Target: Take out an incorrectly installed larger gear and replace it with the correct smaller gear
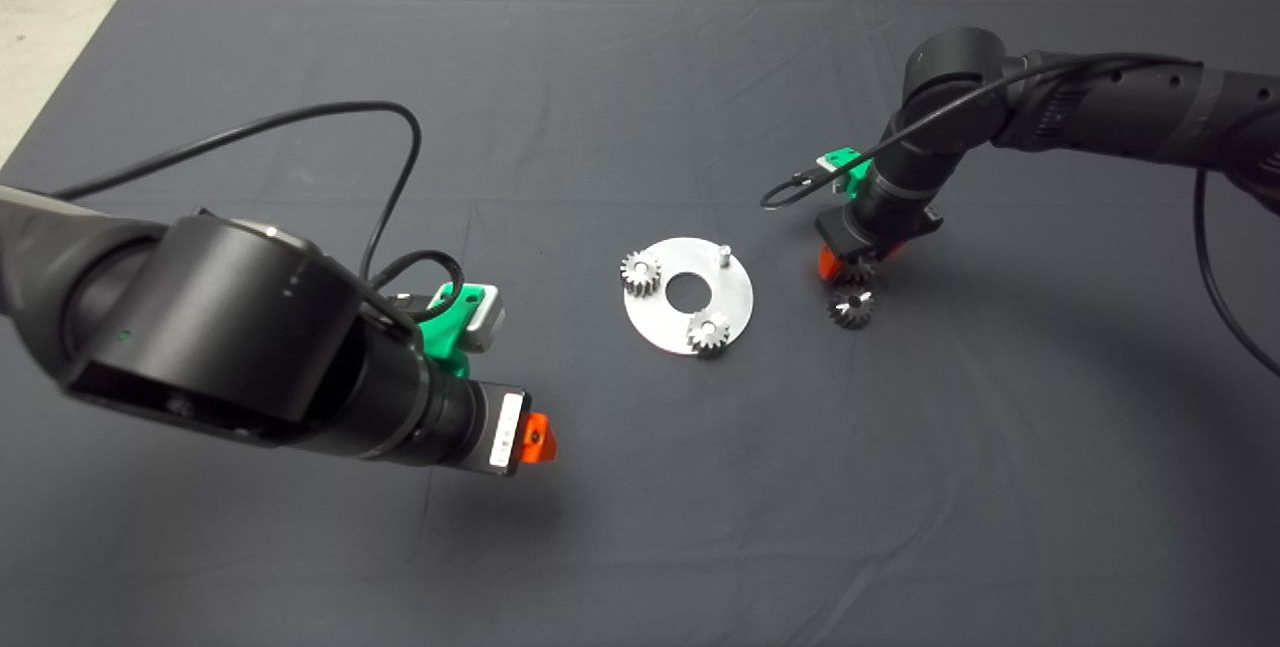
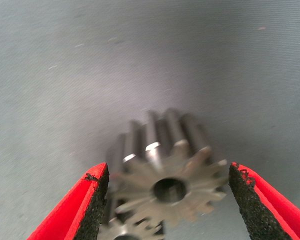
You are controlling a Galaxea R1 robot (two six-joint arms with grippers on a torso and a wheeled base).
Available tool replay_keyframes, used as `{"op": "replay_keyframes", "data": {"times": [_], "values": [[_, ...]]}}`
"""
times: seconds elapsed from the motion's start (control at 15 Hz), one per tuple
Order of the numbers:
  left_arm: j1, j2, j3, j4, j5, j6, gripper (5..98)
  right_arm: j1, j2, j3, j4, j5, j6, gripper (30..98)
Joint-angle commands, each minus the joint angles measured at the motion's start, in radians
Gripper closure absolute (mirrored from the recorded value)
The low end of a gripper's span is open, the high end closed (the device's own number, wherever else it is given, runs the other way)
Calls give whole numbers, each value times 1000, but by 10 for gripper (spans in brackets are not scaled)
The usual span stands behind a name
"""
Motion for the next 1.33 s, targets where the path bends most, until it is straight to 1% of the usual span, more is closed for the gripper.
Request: {"op": "replay_keyframes", "data": {"times": [0.0,0.2,0.4,0.6,0.73,0.87,1.0,1.07,1.2,1.27], "values": [[-6,0,-3,11,16,9,115,72,4,42,166,-130,23,648],[-4,1,-6,11,16,9,115,73,2,88,176,-130,91,648],[-6,1,0,11,16,9,115,70,-2,112,176,-130,134,648],[-4,-1,6,11,16,7,115,59,-9,109,174,-127,137,648],[-4,0,6,11,16,7,115,53,-15,107,171,-131,137,648],[-4,0,8,11,15,6,115,48,-37,107,168,-131,137,648],[-4,0,6,11,16,6,115,25,-60,107,168,-131,135,648],[-4,0,3,13,16,6,115,4,-62,112,164,-133,131,648],[-3,0,1,13,16,6,115,-23,-64,114,90,-133,125,648],[-4,0,3,13,16,6,115,-34,-67,112,73,-131,125,648]]}}
